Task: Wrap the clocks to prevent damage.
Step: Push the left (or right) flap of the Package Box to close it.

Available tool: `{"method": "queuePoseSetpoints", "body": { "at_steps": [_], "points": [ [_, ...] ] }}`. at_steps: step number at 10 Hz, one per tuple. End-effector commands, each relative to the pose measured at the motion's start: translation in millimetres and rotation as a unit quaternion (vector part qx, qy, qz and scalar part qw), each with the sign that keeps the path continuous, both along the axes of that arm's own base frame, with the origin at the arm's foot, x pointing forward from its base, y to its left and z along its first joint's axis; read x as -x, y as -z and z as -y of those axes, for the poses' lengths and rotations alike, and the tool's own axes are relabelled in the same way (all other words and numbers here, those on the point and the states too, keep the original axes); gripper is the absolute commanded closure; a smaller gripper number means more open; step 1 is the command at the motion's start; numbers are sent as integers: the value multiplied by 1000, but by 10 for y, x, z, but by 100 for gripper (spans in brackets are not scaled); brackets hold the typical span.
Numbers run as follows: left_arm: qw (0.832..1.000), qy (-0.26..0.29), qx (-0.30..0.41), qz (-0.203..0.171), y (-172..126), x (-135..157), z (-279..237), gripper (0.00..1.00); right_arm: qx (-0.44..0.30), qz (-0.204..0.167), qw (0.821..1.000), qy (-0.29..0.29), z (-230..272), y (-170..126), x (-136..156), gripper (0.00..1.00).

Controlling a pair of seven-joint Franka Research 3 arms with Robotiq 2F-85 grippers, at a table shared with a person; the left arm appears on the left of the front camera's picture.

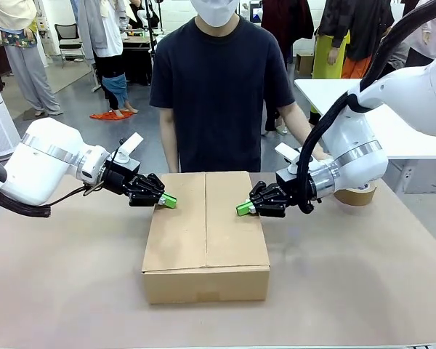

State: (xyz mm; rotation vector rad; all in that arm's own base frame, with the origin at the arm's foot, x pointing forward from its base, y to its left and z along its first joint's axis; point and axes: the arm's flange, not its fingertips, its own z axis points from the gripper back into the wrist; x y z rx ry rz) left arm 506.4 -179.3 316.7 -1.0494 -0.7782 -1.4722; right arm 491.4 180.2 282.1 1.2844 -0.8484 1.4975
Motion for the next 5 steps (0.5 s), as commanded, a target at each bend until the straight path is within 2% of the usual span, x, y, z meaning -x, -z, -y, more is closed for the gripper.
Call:
{"method": "queuePoseSetpoints", "body": {
  "at_steps": [1, 5],
  "points": [
    [1000, -1, -2, -2, 42, -16, 12, 100, 3, -1, 1000, 2, -5, 34, -1, 99],
    [1000, -1, -2, -2, 42, -16, 12, 100, 3, -1, 1000, 2, -5, 34, -1, 99]
  ]
}}
